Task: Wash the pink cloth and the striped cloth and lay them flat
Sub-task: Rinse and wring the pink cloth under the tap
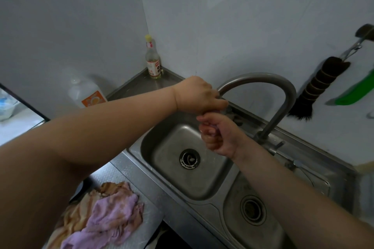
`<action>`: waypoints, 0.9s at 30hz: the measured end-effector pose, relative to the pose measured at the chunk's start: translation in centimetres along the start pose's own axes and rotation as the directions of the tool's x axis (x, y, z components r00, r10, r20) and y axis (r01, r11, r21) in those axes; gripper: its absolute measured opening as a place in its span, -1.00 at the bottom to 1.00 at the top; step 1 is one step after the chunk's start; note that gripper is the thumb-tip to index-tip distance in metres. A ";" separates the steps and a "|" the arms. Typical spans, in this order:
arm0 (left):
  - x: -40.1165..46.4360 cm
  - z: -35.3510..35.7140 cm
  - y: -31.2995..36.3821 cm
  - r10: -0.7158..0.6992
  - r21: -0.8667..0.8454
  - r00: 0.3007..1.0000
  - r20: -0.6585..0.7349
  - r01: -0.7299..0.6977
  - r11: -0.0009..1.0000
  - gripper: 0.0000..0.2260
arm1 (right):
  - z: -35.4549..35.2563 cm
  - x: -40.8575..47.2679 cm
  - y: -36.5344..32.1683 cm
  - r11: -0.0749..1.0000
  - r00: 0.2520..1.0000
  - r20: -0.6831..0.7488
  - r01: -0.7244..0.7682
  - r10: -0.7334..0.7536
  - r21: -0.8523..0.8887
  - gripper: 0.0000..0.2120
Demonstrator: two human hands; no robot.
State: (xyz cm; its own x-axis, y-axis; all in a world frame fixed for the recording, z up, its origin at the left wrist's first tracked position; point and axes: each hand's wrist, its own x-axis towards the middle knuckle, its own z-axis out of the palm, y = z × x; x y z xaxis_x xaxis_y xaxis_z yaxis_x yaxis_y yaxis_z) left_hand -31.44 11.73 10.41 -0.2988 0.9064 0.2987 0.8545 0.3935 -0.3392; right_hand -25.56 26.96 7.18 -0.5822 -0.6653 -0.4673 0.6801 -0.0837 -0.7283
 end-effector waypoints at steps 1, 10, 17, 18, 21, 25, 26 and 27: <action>-0.5 0.2 0.3 -0.013 -0.001 1.000 -0.003 0.013 1.000 -0.78 | -0.3 -0.1 -0.4 0.997 0.998 0.027 -0.064 0.065 -0.032 -0.71; -3.7 1.7 4.5 -0.548 -0.071 0.723 0.420 0.628 0.775 -0.82 | -4.2 -0.1 -1.2 0.986 0.991 -0.122 -0.073 0.055 -0.150 -0.69; -3.4 -0.3 6.7 -0.169 -0.313 0.269 0.948 0.698 -0.644 -0.88 | -6.3 0.8 3.6 -0.466 0.625 0.435 0.126 -0.648 -0.876 -0.32; -3.4 -0.4 7.1 -0.052 -0.261 0.318 0.947 0.662 -0.702 -0.85 | -6.6 1.2 3.8 -0.598 0.582 0.532 0.094 -0.615 -0.796 -0.35; -3.2 -0.4 8.0 0.236 -0.163 0.529 0.815 0.601 -0.782 -0.78 | -5.4 1.5 2.2 -0.728 0.307 0.752 0.213 -0.583 -0.652 -0.58; -3.0 -0.4 8.8 0.391 -0.115 0.617 0.683 0.619 -0.777 -0.80 | -3.2 0.3 -1.6 -0.860 0.209 0.917 0.326 -0.340 -0.393 -0.88; -3.0 -0.4 8.9 0.377 -0.112 0.575 0.726 0.640 -0.760 -0.81 | -3.1 0.3 -2.0 -0.869 0.295 0.923 0.353 -0.247 -0.346 -0.87; -2.9 -0.4 8.9 0.344 -0.109 0.515 0.785 0.662 -0.741 -0.82 | -3.0 0.3 -2.2 -0.872 0.397 0.900 0.358 -0.183 -0.335 -0.82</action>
State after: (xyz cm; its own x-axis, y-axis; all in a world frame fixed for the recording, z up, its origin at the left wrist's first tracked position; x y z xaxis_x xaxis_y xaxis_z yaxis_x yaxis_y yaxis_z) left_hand -22.76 12.50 6.88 -0.1931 0.7227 -0.6636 -0.7849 0.2921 0.5464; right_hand -28.57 29.19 7.11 0.0456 -0.9160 0.3985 -0.9504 0.0831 0.2998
